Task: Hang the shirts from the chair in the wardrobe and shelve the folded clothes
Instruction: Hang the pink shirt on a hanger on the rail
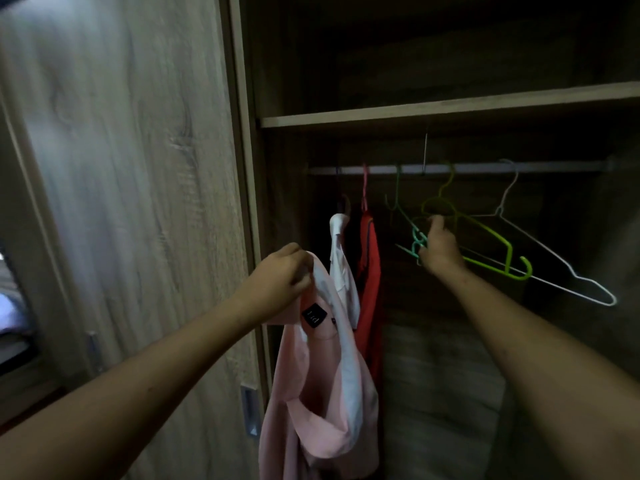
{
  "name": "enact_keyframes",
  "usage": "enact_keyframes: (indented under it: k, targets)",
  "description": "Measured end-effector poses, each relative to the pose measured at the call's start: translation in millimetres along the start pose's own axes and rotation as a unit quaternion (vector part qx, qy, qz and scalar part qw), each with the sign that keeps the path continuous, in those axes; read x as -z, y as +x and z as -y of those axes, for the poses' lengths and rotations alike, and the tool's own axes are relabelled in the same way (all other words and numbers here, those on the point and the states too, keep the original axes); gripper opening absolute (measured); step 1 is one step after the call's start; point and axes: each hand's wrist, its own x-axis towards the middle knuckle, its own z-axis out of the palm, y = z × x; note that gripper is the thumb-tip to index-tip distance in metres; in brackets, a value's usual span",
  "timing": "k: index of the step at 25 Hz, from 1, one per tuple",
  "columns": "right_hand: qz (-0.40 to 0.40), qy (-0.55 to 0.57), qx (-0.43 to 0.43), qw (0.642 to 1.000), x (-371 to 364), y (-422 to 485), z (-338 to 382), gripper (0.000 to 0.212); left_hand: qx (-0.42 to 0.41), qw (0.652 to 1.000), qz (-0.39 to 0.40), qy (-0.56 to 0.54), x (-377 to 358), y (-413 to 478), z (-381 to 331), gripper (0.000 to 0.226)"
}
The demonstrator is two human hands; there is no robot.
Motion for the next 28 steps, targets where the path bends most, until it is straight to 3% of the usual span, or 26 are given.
enact_keyframes:
  k: [2,5,10,13,17,22,24,26,28]
  targets:
    - [-0.020,0.033,-0.029,0.999,-5.4,5.0,3.1,0.053,0.010,0.999,-0.010,0.041,3.7,-7.5,3.9,0.024]
    - [-0.072,0.068,0.031,0.995,-12.6,-1.8,3.2,0.050,0.009,0.995,-0.018,0.101,10.2,-16.7,8.1,0.026]
    - [-0.150,0.176,0.122,0.965,-25.0,-72.4,-20.3,0.052,0.040,0.998,0.005,0.050,9.5,-21.3,10.4,0.029]
    - [-0.143,0.237,0.070,0.958,-53.6,-119.9,-50.3,0.048,0.059,0.998,0.010,0.037,8.6,-22.7,6.4,0.031]
    - [-0.050,0.337,-0.029,0.940,-59.0,-143.6,-57.3,0.019,0.062,0.997,0.021,0.029,6.9,-24.7,-3.4,0.030]
    - [-0.126,0.278,0.098,0.947,-21.5,-172.9,-57.3,0.004,0.083,0.996,0.045,0.006,1.5,-24.5,-13.4,0.032]
    - [-0.143,0.250,0.116,0.950,-11.2,-183.3,-60.2,0.011,0.090,0.994,0.052,-0.016,1.3,-23.9,-17.2,0.034]
    - [-0.081,0.312,0.107,0.940,0.1,-192.3,-49.3,0.013,0.094,0.993,0.061,-0.047,1.7,-23.8,-23.1,0.035]
    - [0.045,0.414,0.064,0.907,10.8,-201.9,-26.2,0.016,0.113,0.983,0.058,-0.130,1.4,-25.8,-28.3,0.033]
